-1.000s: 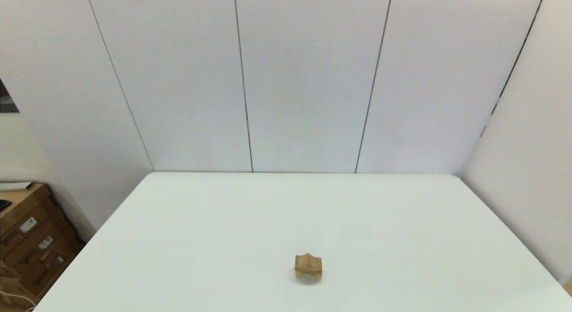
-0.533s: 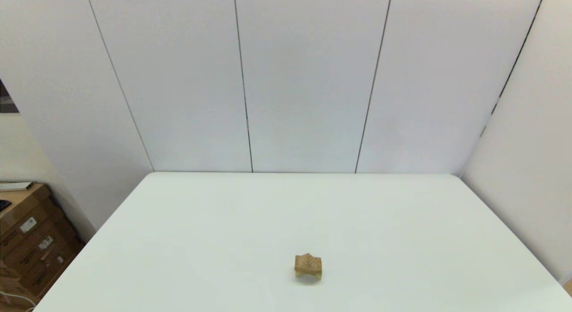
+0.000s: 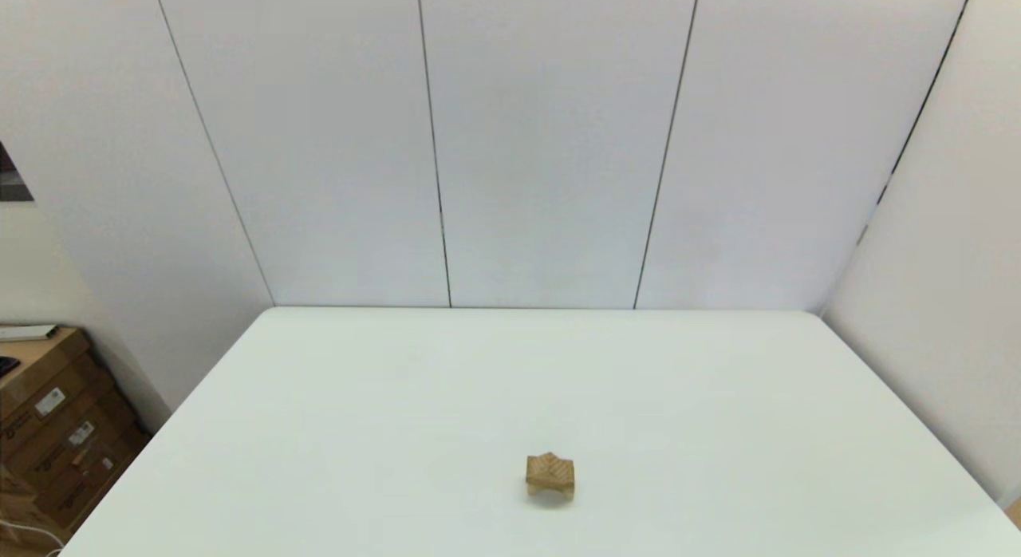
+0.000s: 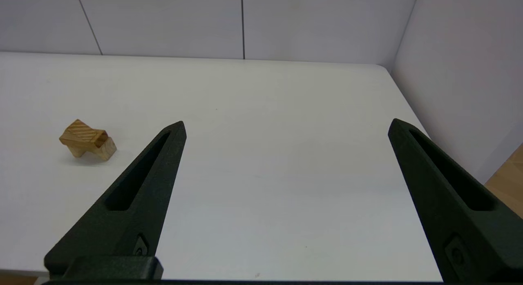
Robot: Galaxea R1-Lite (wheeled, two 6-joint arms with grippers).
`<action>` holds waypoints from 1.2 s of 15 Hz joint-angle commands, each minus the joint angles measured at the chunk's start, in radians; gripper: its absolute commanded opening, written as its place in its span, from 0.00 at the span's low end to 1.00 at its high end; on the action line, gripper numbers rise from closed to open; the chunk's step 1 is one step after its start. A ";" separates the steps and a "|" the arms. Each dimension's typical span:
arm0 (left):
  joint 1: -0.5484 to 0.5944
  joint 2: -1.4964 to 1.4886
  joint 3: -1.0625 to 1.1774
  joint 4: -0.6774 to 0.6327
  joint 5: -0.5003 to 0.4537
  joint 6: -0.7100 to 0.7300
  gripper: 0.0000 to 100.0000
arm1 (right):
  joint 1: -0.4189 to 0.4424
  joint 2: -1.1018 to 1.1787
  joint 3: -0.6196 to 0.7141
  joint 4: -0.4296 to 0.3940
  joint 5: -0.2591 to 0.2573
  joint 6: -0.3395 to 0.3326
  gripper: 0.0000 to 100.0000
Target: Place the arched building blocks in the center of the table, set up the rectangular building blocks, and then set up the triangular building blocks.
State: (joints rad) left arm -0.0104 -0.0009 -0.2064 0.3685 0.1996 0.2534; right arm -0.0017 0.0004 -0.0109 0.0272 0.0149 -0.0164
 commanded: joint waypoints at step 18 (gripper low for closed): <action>0.000 0.001 0.206 -0.362 -0.230 -0.203 1.00 | 0.000 0.000 0.000 0.000 0.000 0.000 1.00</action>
State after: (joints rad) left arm -0.0104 -0.0023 0.0000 0.0062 -0.0298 0.0500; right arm -0.0017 0.0004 -0.0109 0.0272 0.0149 -0.0164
